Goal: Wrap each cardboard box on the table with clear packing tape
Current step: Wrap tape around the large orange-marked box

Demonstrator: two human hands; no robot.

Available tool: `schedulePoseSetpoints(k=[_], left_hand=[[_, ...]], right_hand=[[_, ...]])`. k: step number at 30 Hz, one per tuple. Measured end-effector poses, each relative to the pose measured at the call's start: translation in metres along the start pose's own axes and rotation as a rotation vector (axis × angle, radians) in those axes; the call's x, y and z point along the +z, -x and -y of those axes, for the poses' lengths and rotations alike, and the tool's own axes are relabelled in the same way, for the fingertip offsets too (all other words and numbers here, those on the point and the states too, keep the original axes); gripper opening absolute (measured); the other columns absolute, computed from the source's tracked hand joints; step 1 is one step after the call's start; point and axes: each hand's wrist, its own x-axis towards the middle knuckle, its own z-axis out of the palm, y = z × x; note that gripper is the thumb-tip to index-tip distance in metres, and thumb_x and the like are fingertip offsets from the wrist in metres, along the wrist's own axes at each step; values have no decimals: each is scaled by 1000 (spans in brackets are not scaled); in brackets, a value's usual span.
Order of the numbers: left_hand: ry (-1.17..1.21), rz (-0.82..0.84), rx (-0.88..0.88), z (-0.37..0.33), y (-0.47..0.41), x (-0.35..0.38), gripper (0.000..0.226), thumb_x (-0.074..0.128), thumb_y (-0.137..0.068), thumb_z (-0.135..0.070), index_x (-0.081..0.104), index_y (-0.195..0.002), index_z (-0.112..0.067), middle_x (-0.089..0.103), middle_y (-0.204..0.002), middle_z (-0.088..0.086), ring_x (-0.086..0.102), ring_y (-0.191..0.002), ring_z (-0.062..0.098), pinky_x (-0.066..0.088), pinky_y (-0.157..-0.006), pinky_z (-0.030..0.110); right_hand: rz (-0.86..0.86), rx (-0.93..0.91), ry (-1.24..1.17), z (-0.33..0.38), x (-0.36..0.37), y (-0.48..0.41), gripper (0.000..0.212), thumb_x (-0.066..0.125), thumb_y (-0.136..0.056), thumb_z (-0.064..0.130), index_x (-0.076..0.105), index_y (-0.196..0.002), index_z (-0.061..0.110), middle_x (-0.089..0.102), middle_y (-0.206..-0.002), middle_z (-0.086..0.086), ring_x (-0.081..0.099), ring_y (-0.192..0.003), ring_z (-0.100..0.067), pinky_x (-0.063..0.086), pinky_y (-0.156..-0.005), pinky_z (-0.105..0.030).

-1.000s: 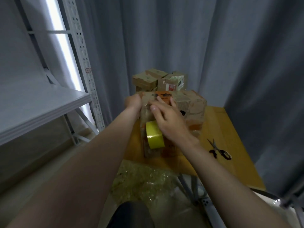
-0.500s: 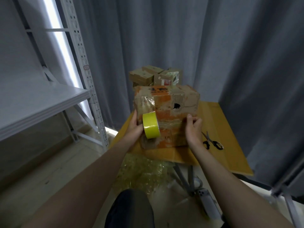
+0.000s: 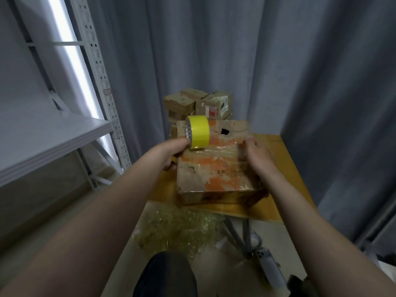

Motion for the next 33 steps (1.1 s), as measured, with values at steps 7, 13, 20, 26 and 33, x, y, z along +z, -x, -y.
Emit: schedulePoseSetpoints(k=[7, 13, 20, 26, 33], left_hand=[[136, 49, -108, 19, -32, 10, 45, 62, -92, -60, 66, -111, -20, 72, -98, 3, 68, -95, 22, 52, -87, 29], [377, 107, -42, 21, -53, 26, 48, 67, -92, -55, 68, -123, -18, 77, -107, 16, 76, -90, 31, 63, -61, 40], [300, -184, -14, 70, -169, 32, 77, 46, -69, -81, 70, -118, -28, 69, -121, 10, 65, -109, 34, 51, -100, 54], [304, -236, 83, 43, -88, 30, 43, 48, -99, -44, 70, -120, -14, 68, -119, 13, 65, -106, 34, 54, -98, 46], [126, -233, 110, 48, -103, 28, 31, 54, -103, -37, 72, -110, -12, 72, -111, 10, 62, -81, 21, 41, -54, 24]], right_hand=[[93, -60, 156, -4, 18, -22, 45, 42, -83, 73, 62, -113, 47, 64, -127, 10, 52, -130, -28, 42, -111, -54], [63, -397, 351, 18, 32, -17, 42, 54, -101, 49, 58, -139, 31, 46, -146, 2, 29, -137, -22, 30, -117, -44], [339, -244, -67, 57, 92, -25, 35, 62, -98, 46, 68, -120, 20, 69, -113, 3, 64, -110, -19, 47, -93, -35], [272, -248, -189, 62, 102, -13, 27, 55, -105, 38, 68, -93, 18, 65, -83, 5, 61, -83, -15, 43, -69, -28], [336, -225, -439, 41, 86, 44, 30, 67, -90, 40, 73, -99, 12, 79, -90, -15, 76, -88, -37, 58, -90, -59]])
